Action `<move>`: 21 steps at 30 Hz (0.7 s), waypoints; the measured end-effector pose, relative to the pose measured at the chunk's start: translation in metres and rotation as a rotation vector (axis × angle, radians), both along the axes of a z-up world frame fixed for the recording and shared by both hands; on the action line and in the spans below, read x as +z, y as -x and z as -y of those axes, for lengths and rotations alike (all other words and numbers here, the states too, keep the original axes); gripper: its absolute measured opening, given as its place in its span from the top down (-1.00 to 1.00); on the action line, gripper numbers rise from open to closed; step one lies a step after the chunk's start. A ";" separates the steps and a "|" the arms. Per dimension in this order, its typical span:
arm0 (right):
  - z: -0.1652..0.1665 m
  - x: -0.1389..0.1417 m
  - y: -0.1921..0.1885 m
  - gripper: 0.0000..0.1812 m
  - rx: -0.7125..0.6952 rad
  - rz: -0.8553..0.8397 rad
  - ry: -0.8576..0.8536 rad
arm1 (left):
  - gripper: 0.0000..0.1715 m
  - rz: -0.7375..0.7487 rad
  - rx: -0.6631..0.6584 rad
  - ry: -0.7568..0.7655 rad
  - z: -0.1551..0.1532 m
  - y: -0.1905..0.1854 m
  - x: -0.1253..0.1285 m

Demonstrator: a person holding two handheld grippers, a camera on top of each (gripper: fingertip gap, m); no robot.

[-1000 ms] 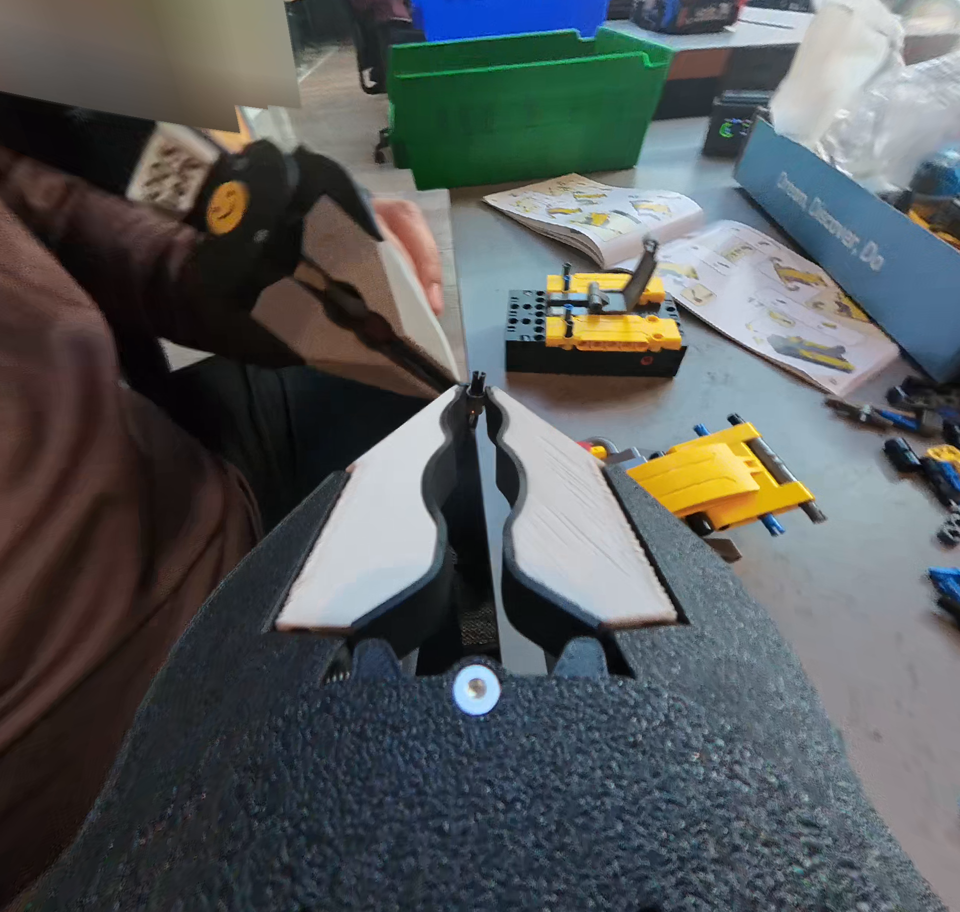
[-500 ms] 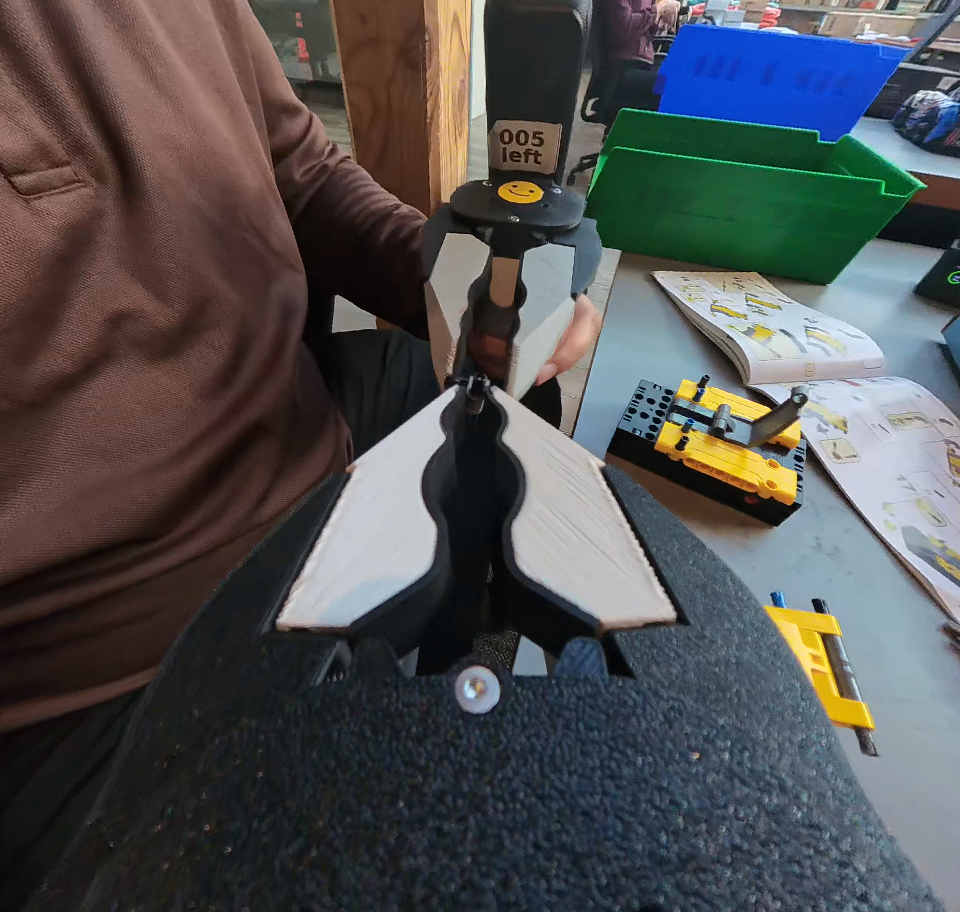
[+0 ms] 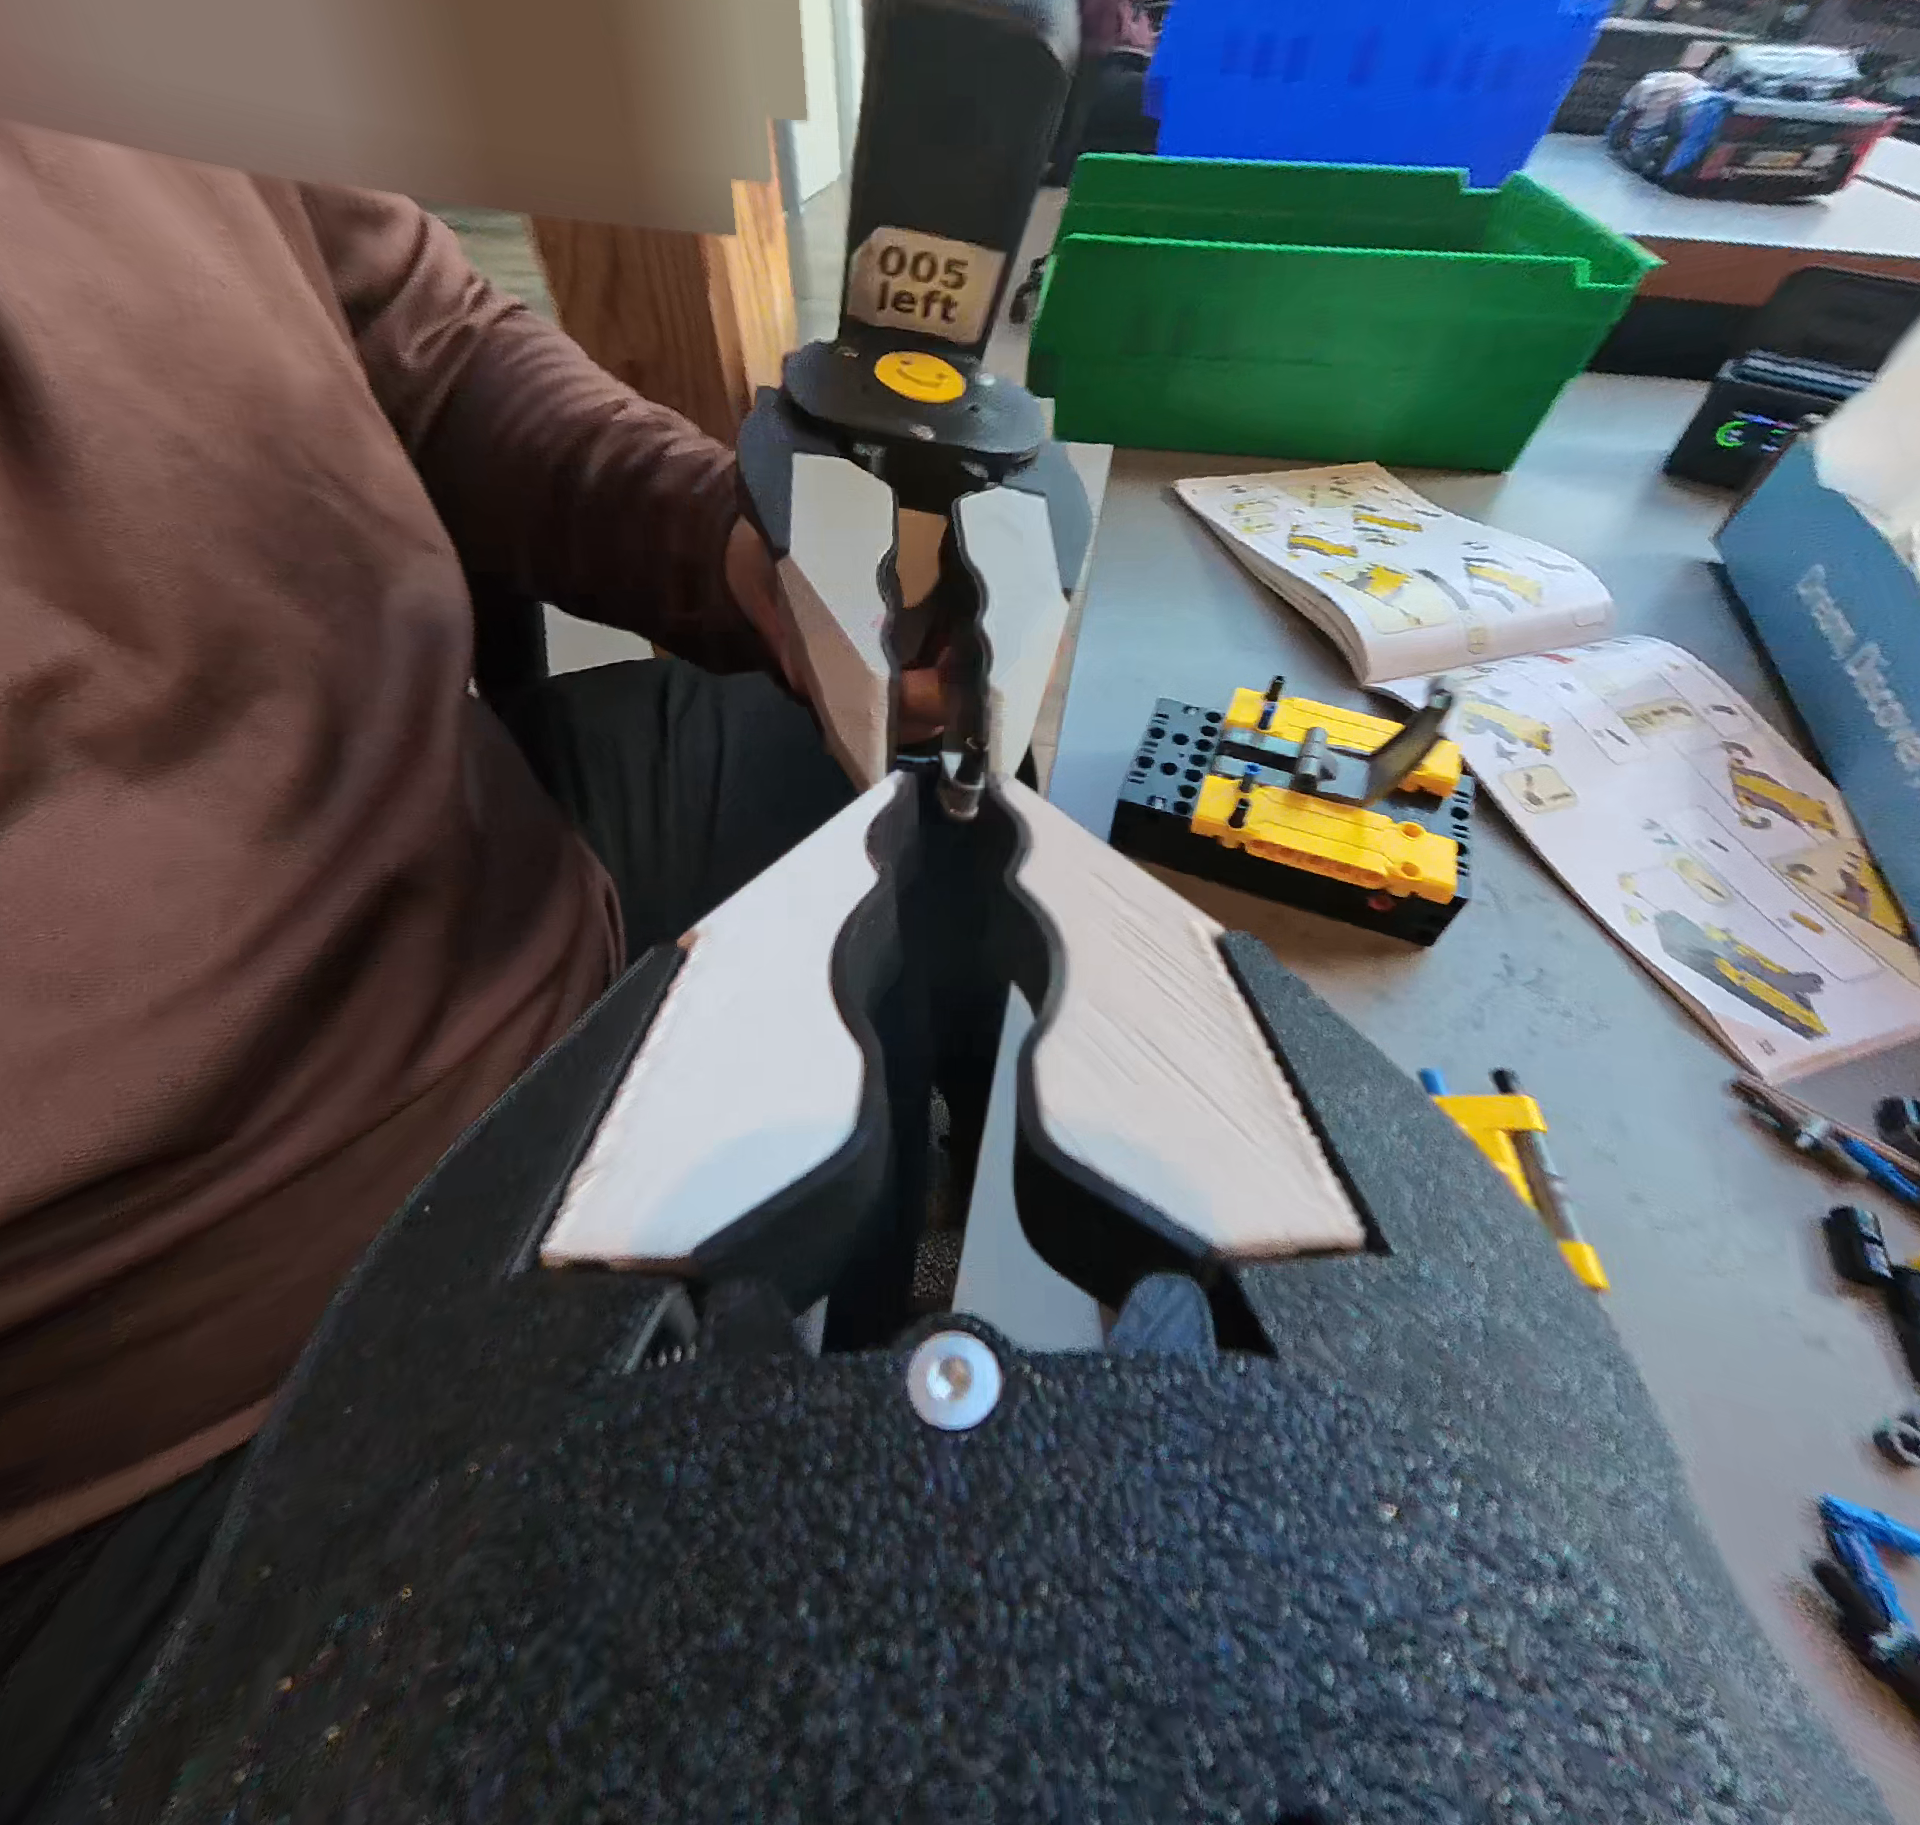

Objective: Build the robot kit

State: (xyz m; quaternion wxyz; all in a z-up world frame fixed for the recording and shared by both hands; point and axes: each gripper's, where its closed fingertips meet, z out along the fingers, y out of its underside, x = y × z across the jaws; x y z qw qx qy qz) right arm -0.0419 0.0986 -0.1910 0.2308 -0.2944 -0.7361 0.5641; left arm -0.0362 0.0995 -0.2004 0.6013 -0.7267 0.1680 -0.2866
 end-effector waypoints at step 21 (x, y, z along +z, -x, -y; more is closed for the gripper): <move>-0.095 -0.036 0.008 0.73 -0.443 0.205 -0.104 | 0.82 -0.289 0.421 -0.017 -0.020 0.039 -0.024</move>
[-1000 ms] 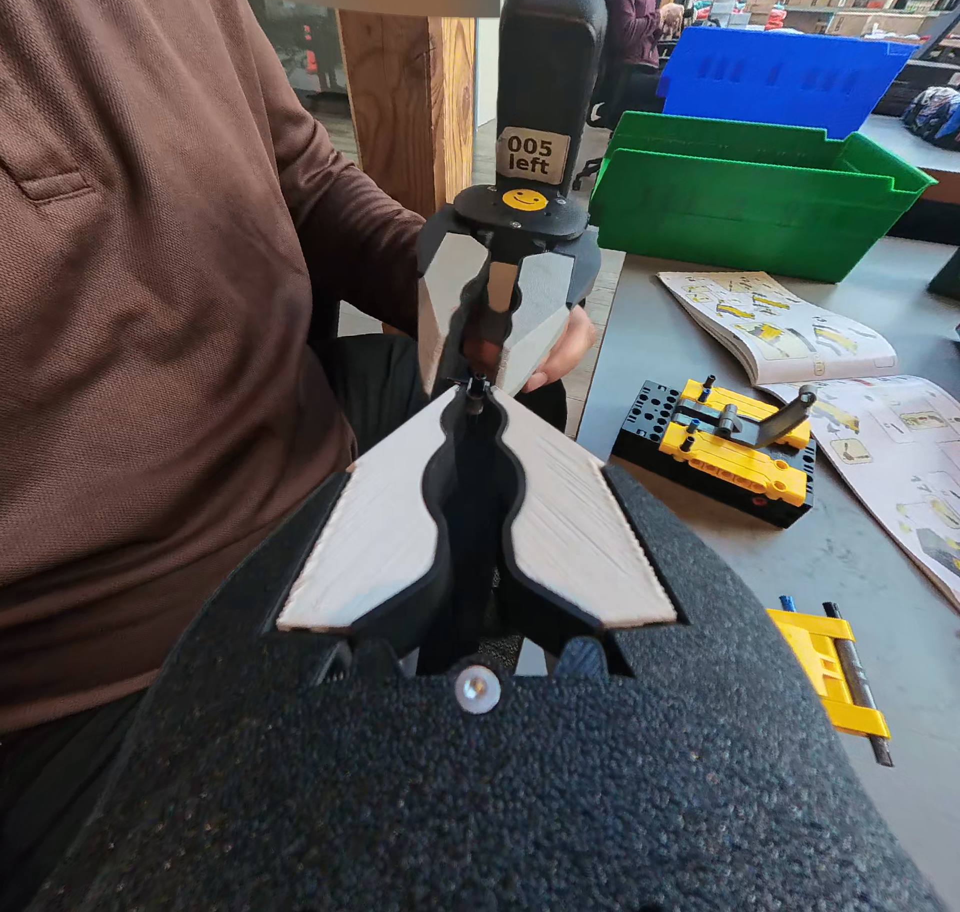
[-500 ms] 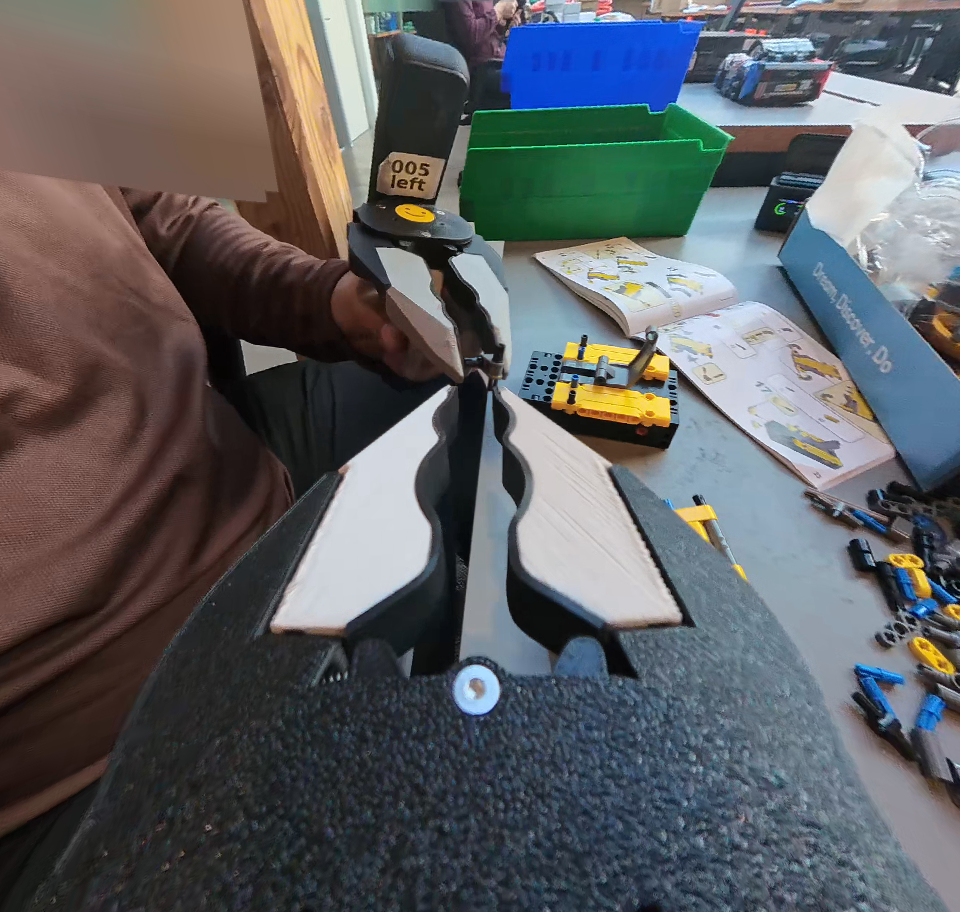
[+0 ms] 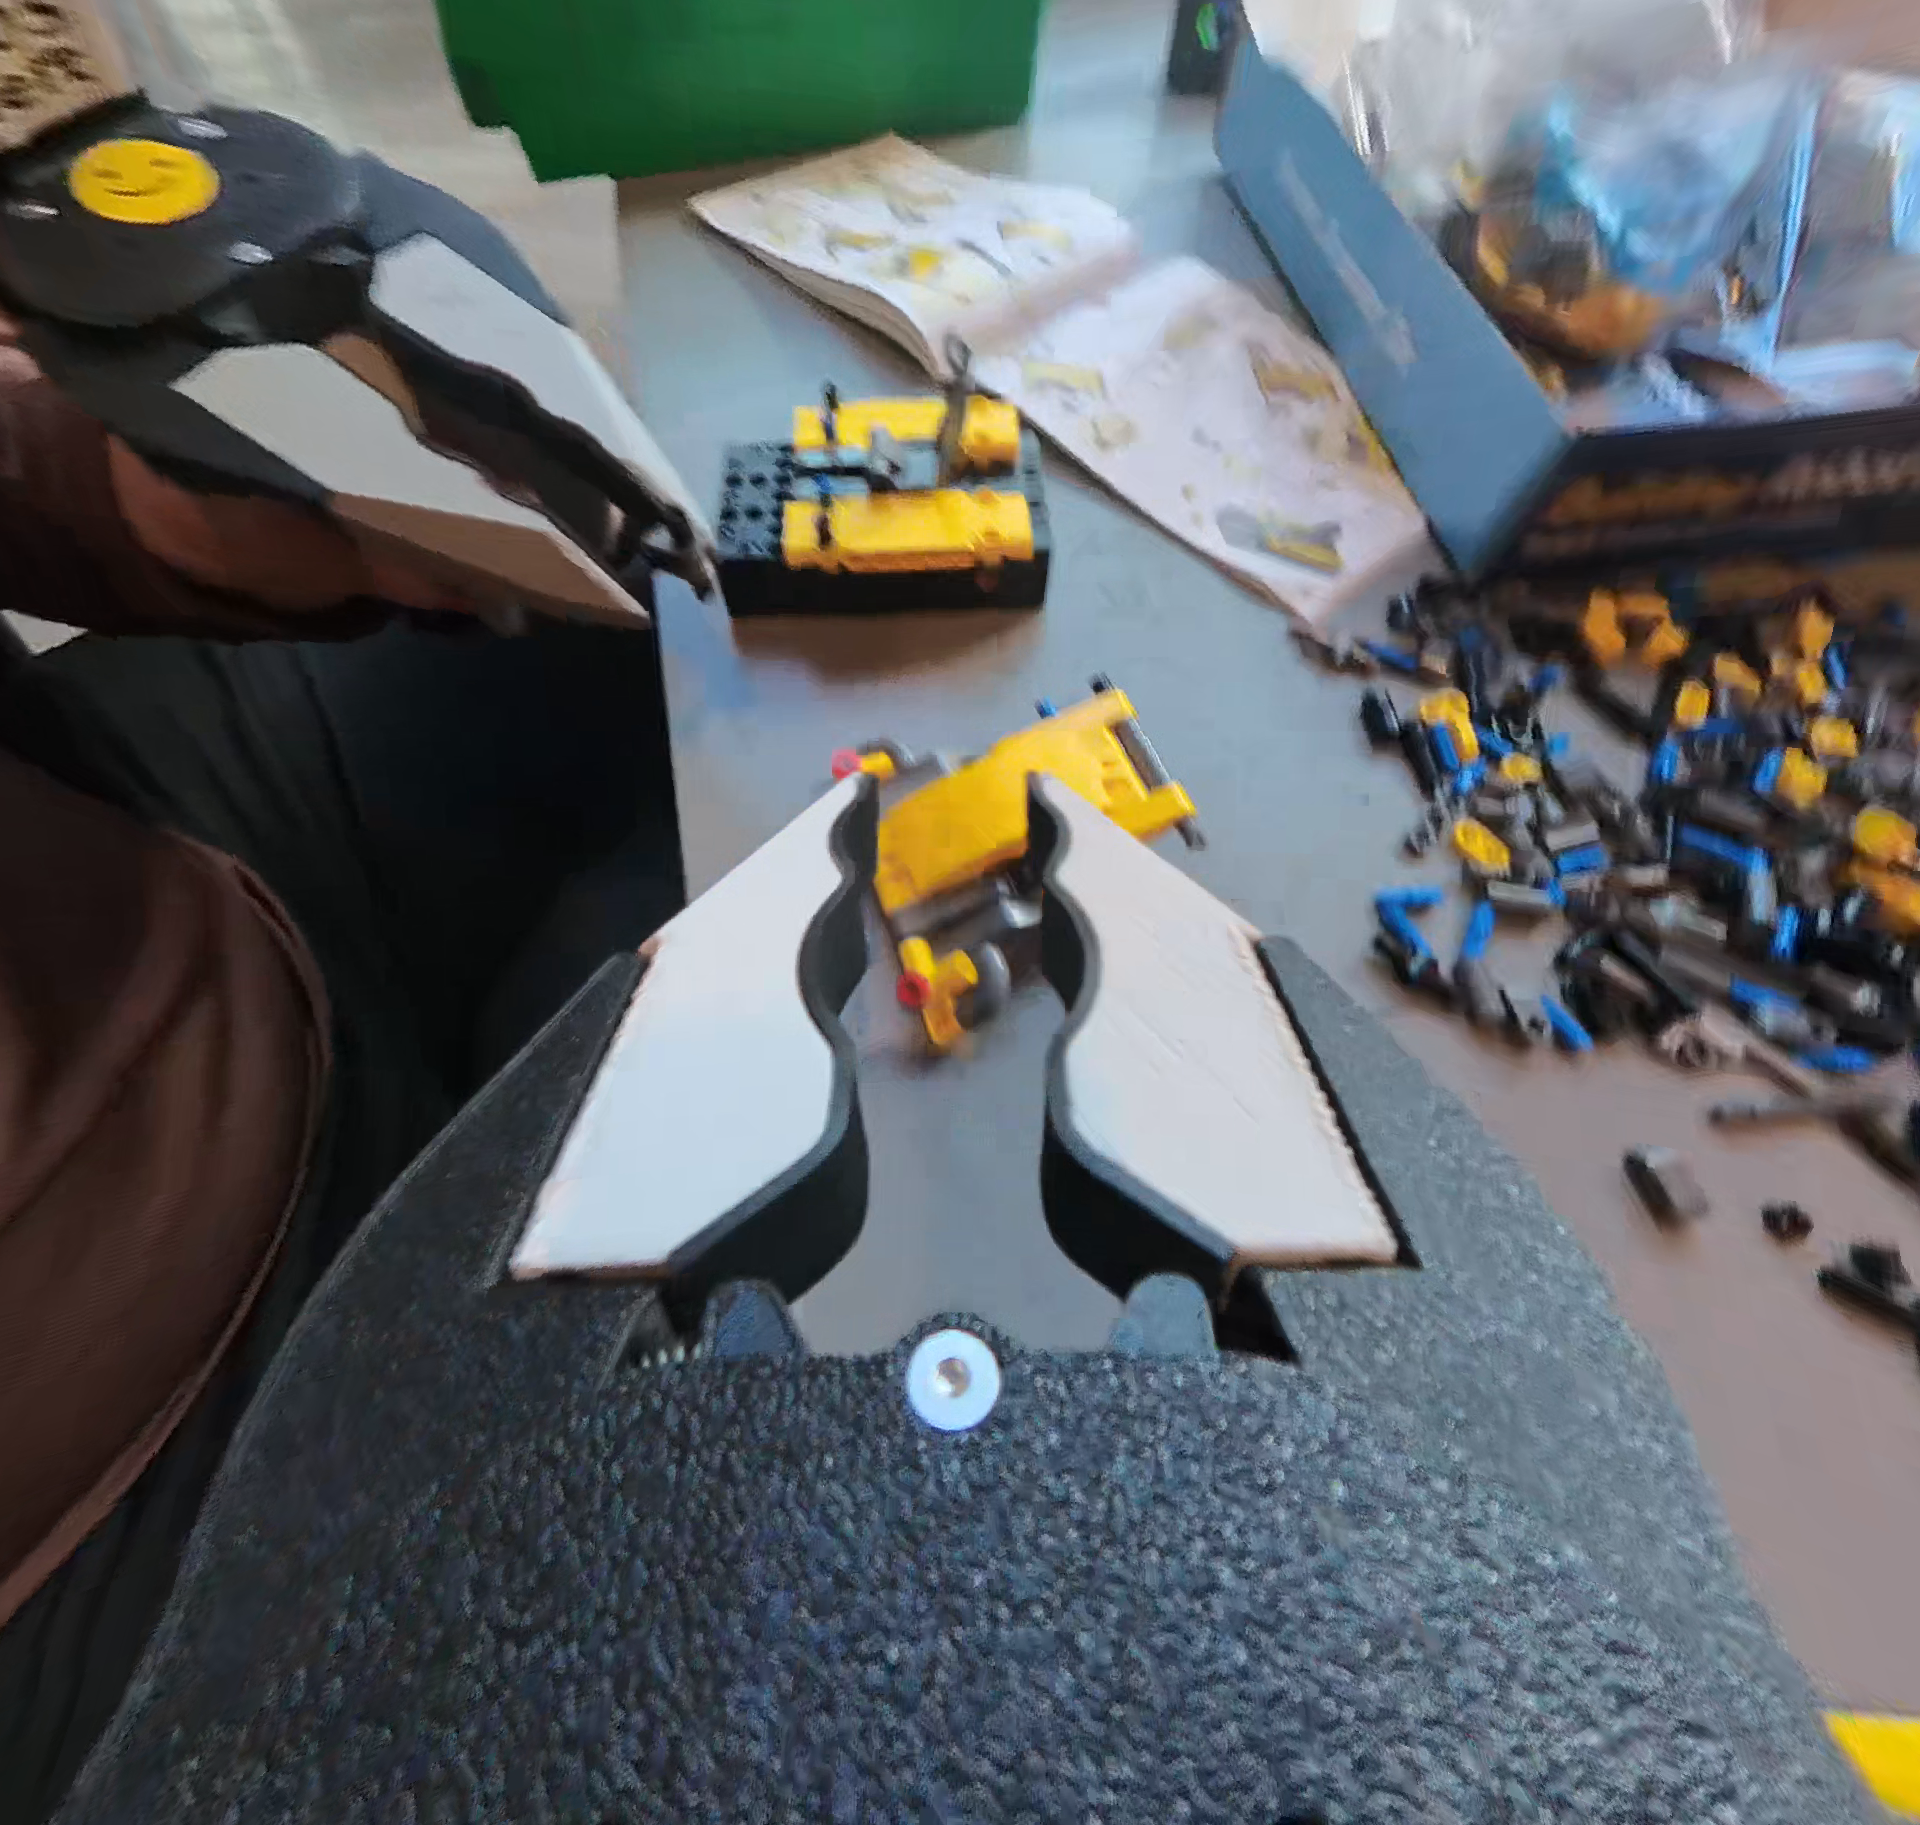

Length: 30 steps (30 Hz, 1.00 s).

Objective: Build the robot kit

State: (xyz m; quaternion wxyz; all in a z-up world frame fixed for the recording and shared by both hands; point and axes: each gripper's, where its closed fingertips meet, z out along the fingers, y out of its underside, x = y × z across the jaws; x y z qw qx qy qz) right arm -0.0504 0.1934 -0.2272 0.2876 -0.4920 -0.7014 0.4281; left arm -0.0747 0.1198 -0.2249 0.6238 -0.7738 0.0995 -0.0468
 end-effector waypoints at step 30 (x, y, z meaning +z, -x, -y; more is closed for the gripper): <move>0.085 0.006 0.047 0.95 0.077 -0.019 0.122 | 0.82 -0.392 0.112 -0.049 0.002 0.010 -0.006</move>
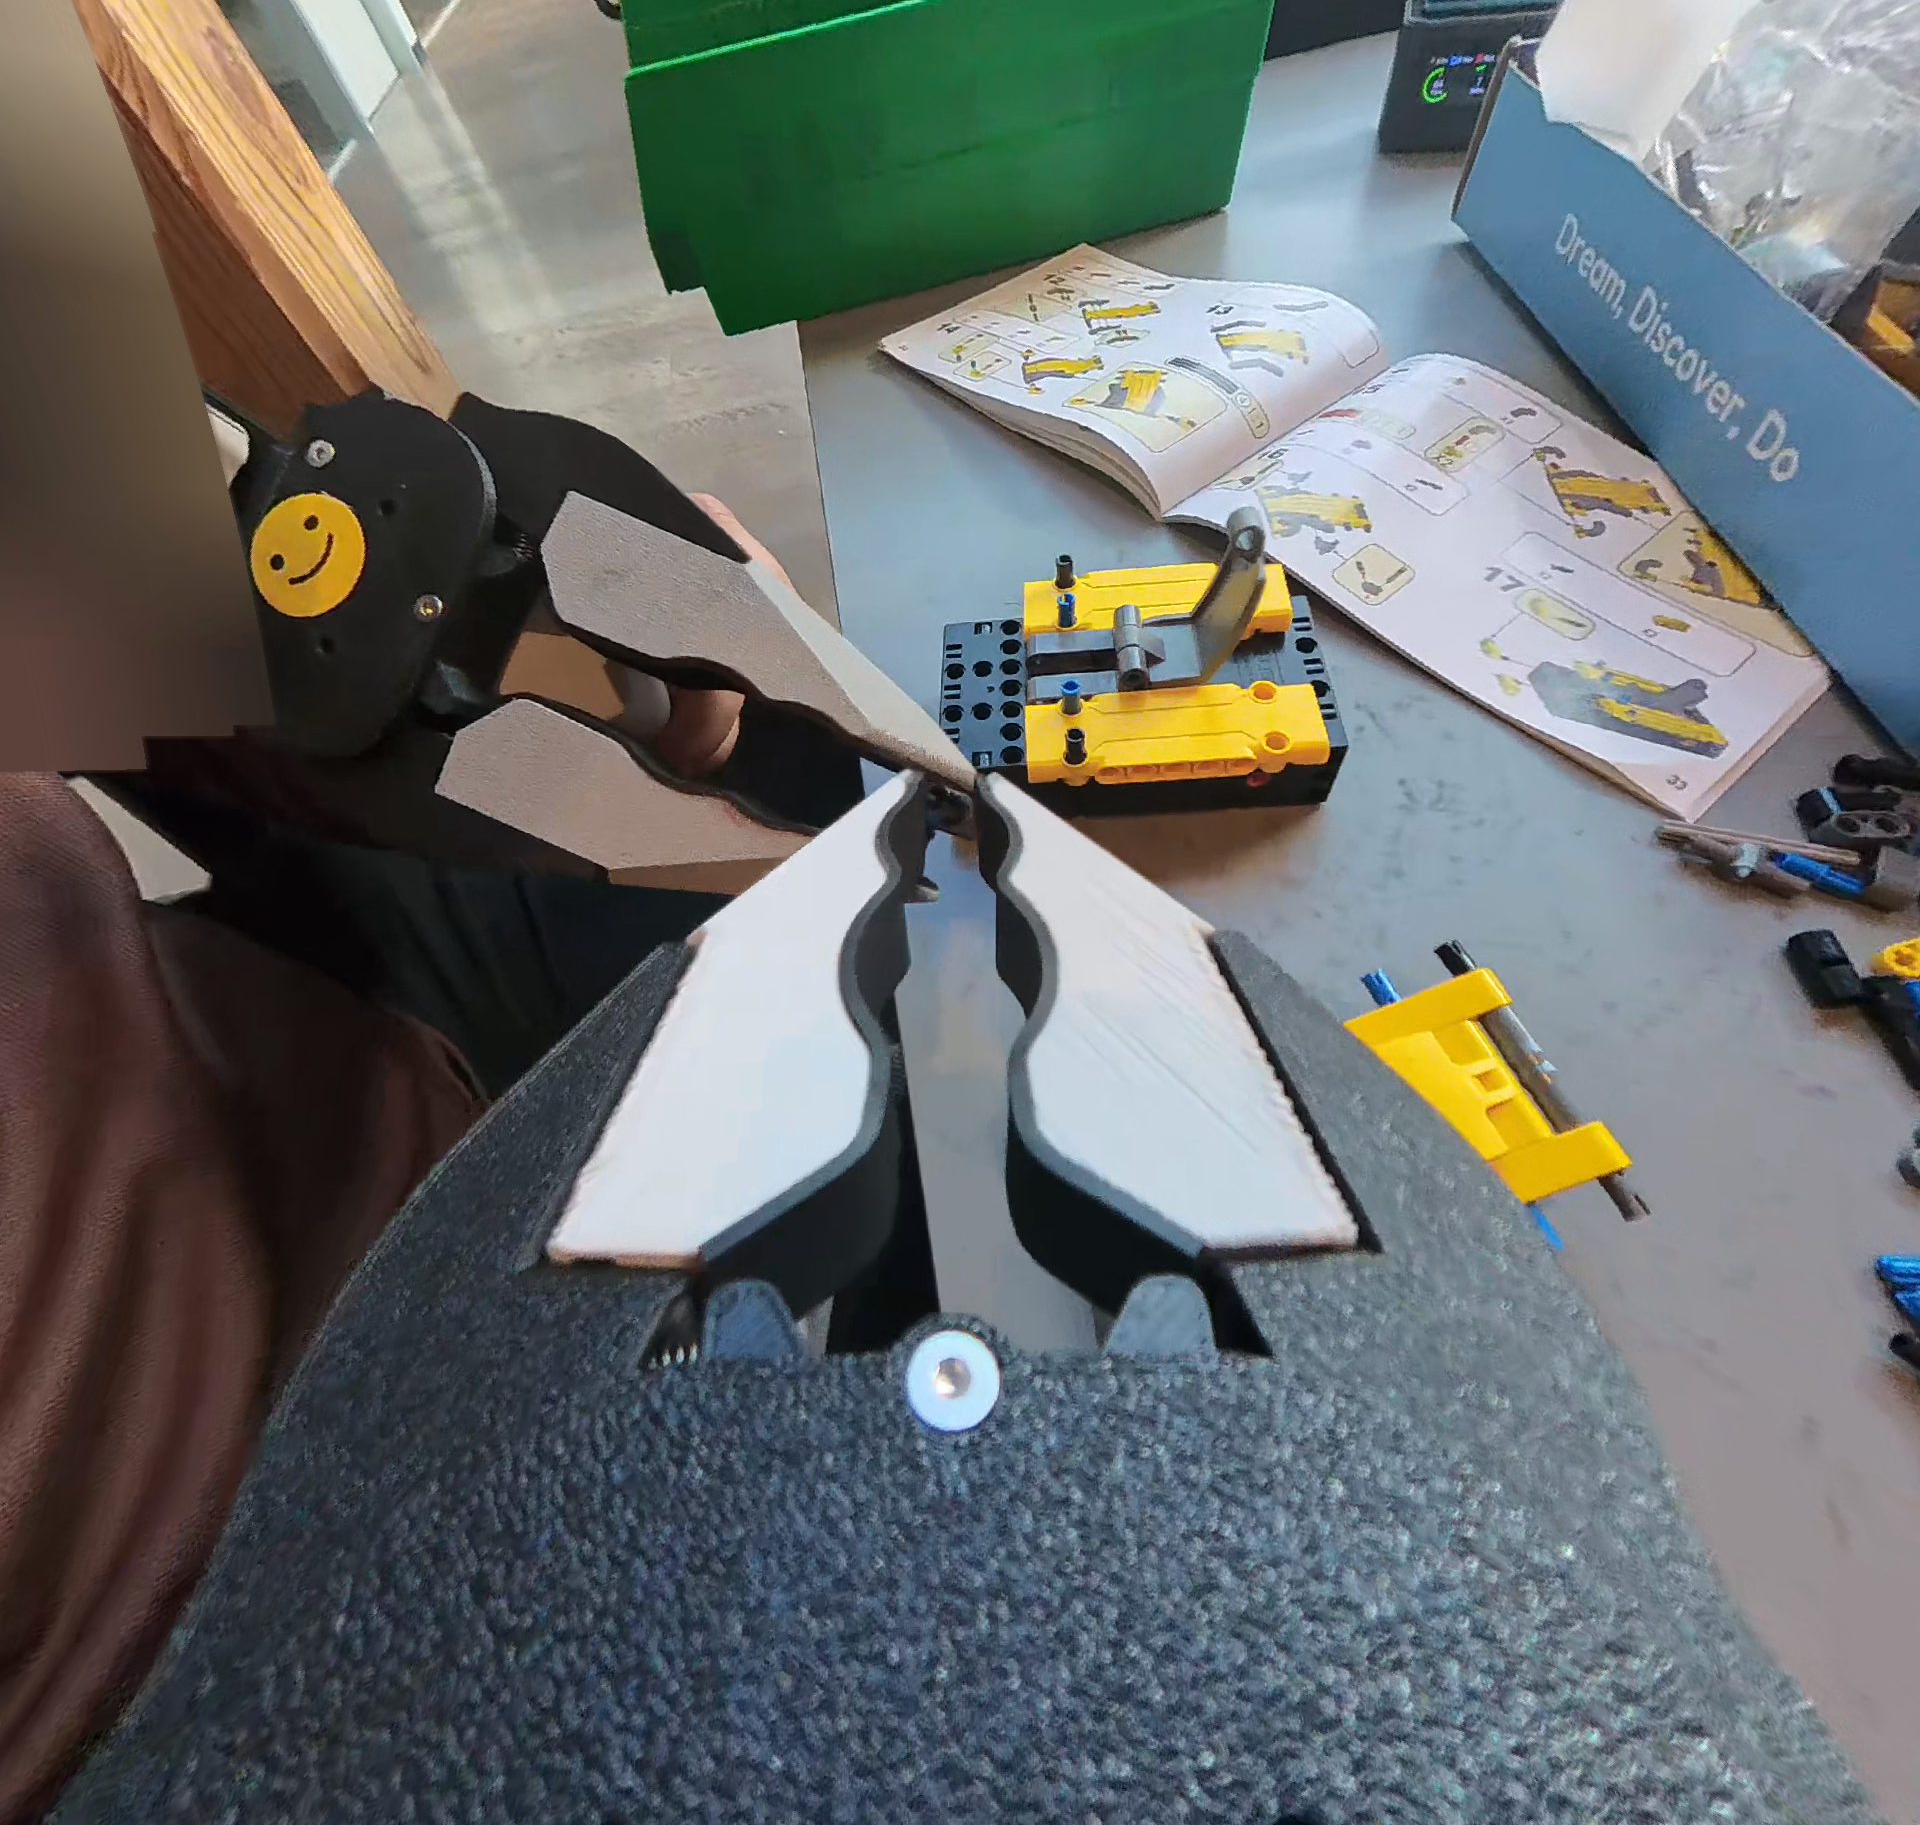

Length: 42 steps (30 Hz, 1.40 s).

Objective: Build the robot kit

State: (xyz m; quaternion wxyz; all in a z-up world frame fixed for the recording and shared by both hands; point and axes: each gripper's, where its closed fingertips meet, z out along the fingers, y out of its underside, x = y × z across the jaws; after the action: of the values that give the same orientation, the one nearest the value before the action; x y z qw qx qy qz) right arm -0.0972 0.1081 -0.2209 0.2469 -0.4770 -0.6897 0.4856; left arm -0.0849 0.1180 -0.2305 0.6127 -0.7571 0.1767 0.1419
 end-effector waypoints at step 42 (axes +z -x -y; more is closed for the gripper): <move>-0.026 0.042 0.186 0.98 0.305 0.084 -0.153 | 0.82 0.385 0.068 -0.024 0.027 0.063 -0.003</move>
State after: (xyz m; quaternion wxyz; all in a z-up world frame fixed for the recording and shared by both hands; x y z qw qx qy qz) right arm -0.2828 0.1338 -0.1792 0.1771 -0.3665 -0.7986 0.4433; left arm -0.1482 0.0911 -0.2333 0.6391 -0.7684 0.0288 0.0171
